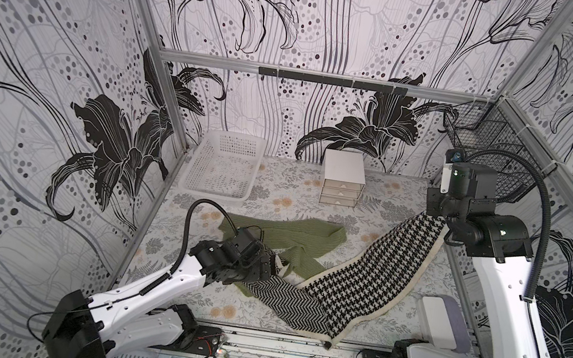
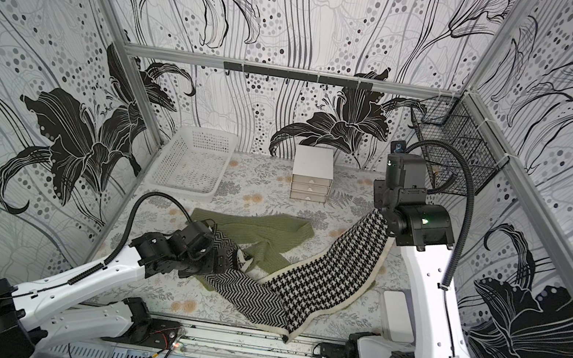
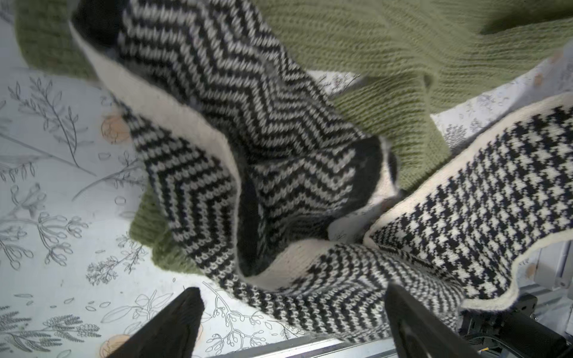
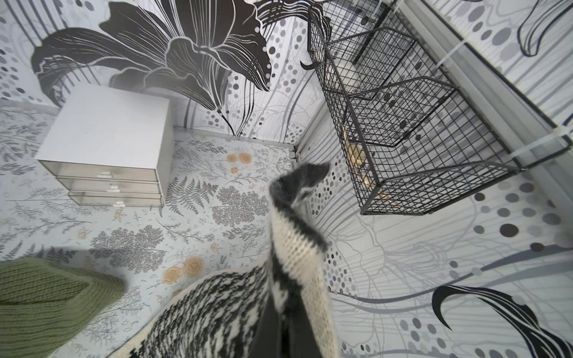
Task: Roll up the scarf and place it into the basket
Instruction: Flatten out the scarf at the center of the board.
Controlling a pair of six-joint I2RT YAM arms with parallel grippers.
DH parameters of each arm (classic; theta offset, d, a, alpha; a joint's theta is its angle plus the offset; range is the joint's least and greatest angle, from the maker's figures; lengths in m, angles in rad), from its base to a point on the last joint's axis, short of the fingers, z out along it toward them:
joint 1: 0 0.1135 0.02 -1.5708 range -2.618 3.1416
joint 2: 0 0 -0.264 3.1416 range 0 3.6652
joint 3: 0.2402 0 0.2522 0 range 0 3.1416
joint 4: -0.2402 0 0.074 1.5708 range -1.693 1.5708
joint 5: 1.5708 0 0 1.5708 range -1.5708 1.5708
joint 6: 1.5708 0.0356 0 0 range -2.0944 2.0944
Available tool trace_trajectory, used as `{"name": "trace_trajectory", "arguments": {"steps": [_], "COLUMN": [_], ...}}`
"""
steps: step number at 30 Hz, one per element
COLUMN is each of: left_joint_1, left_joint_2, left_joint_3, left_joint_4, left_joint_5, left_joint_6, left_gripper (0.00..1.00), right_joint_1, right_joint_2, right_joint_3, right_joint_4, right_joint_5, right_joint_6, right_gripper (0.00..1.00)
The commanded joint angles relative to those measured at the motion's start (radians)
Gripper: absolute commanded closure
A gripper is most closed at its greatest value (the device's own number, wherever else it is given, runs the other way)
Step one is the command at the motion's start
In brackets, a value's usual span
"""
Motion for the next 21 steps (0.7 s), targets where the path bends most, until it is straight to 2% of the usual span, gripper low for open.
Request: {"name": "trace_trajectory", "arguments": {"steps": [1,3,5,6,7,8,11,12,14,16,17,19,20,21], "left_joint_1": [-0.007,-0.006,-0.005,-0.005,-0.005,-0.004,-0.005,-0.004,-0.002,-0.002,-0.003,-0.003,-0.003,-0.003], "left_joint_2": [-0.008,0.012,0.042,0.053,0.069,0.083,0.122,0.131,0.157,0.177,0.182,0.182,0.177,0.168], "left_joint_3": [-0.064,-0.071,-0.06,-0.054,-0.045,-0.031,0.009,0.012,0.02,0.026,0.022,0.018,0.021,0.025], "left_joint_4": [0.003,0.028,0.054,0.07,0.091,0.105,0.148,0.165,0.195,0.206,0.218,0.236,0.234,0.223], "left_joint_5": [-0.07,-0.105,-0.154,-0.174,-0.192,-0.213,-0.24,-0.241,-0.228,-0.224,-0.219,-0.207,-0.202,-0.201], "left_joint_6": [-0.15,-0.166,-0.17,-0.169,-0.16,-0.153,-0.111,-0.103,-0.092,-0.088,-0.087,-0.083,-0.082,-0.085], "left_gripper": [0.18,0.29,0.54,0.59,0.59,0.51,0.17,0.13,0.13,0.17,0.26,0.56,0.74,0.85], "right_joint_1": [-0.003,-0.003,-0.003,-0.003,-0.003,-0.003,-0.003,-0.003,-0.003,-0.003,-0.003,-0.003,-0.003,-0.003], "right_joint_2": [-0.035,-0.044,-0.048,-0.052,-0.057,-0.064,-0.08,-0.086,-0.099,-0.108,-0.11,-0.114,-0.115,-0.116], "right_joint_3": [-0.019,-0.023,-0.015,-0.011,-0.009,-0.01,-0.008,-0.011,-0.02,-0.021,-0.02,-0.015,-0.011,-0.005], "right_joint_4": [0.019,0.019,0.007,0.002,0.002,0.004,-0.008,-0.009,-0.012,-0.018,-0.022,-0.027,-0.028,-0.029], "right_joint_5": [-0.055,-0.083,-0.09,-0.098,-0.105,-0.115,-0.134,-0.135,-0.136,-0.133,-0.133,-0.133,-0.135,-0.139], "right_joint_6": [0.021,0.021,0.026,0.026,0.026,0.025,0.025,0.026,0.024,0.022,0.021,0.021,0.022,0.023], "right_gripper": [1.0,1.0,1.0,1.0,1.0,1.0,1.0,1.0,1.0,1.0,1.0,1.0,1.0,1.0]}}
